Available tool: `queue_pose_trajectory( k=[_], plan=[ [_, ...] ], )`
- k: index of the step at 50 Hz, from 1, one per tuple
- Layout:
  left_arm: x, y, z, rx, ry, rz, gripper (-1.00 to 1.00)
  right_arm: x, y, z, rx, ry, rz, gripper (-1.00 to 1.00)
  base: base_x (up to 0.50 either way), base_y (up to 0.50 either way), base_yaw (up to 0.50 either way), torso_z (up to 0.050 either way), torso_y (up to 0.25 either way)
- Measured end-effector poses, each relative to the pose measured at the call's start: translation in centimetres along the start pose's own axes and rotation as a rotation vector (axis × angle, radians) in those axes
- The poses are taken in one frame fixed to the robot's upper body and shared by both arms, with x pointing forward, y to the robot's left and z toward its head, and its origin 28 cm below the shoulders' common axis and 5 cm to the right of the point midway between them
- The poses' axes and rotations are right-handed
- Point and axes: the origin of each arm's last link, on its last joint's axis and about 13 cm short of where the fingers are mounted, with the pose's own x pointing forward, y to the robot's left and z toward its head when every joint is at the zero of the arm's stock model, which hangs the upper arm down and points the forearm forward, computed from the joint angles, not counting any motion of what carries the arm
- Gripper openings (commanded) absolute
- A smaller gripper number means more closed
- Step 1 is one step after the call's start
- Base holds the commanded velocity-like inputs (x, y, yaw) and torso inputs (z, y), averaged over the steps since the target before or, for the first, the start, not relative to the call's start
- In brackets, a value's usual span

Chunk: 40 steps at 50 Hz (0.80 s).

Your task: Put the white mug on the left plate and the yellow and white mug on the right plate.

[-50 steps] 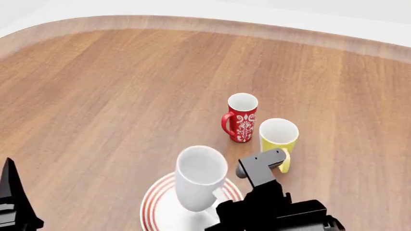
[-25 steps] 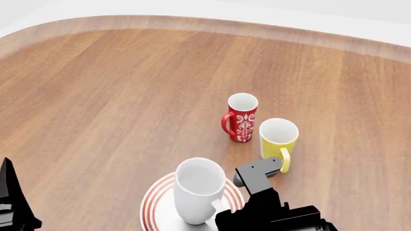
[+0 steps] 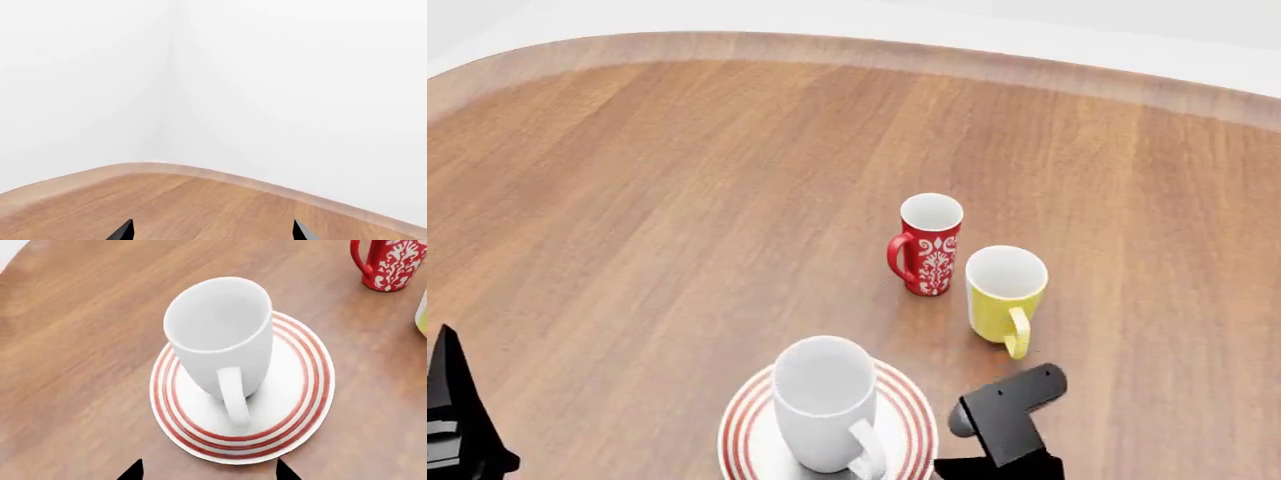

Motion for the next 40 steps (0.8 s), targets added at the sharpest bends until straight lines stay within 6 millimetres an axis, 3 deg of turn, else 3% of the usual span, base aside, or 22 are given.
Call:
queue_pose_trajectory(
  k=[8,16,26,40],
  plan=[
    [0.2,-0.1,0.0,0.003,-0.003,-0.003,1.00,-5.0,3.0,-1.8,-0.047,-0.151,-0.017,1.00,0.00,0.00,0.00,0.000,0.000],
    [0.5,-0.1,-0.1,0.005,-0.007,-0.007,1.00,-7.3,4.5,-1.9,-0.091,-0.336,-0.100,1.00,0.00,0.00,0.00,0.000,0.000],
    [0.8,0.1,-0.2,0.004,-0.012,-0.011,1.00,-7.4,4.1,-0.9,-0.079,-0.519,-0.234,1.00,0.00,0.00,0.00,0.000,0.000],
    [1.0,0.2,-0.1,0.001,-0.015,-0.018,1.00,-4.6,2.0,2.0,-0.039,-0.561,-0.482,1.00,0.00,0.00,0.00,0.000,0.000]
  ],
)
